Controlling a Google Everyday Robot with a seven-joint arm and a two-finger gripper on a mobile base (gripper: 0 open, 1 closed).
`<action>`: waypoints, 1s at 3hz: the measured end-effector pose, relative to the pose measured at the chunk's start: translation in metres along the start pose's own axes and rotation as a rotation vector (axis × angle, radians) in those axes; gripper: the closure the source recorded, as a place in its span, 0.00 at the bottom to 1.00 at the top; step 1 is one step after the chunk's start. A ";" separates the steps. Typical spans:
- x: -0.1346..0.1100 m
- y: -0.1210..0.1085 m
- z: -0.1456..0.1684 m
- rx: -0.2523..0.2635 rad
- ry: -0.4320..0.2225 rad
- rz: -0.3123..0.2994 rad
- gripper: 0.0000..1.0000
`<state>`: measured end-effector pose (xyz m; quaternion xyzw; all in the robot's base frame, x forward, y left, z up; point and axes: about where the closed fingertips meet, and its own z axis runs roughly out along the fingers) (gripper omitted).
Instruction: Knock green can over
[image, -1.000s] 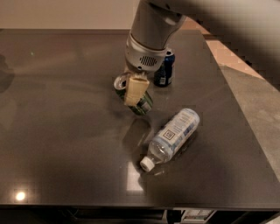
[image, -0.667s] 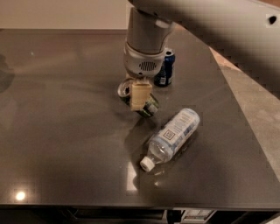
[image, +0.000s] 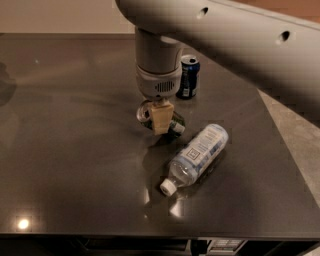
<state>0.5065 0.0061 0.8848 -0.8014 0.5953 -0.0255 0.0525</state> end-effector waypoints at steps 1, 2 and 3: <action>-0.002 0.003 0.003 -0.004 0.028 -0.036 0.13; -0.004 0.006 0.004 -0.008 0.033 -0.055 0.00; -0.004 0.006 0.004 -0.008 0.033 -0.055 0.00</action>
Offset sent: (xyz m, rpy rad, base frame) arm -0.0139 -0.0010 -0.0051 -0.0622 0.0127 0.0731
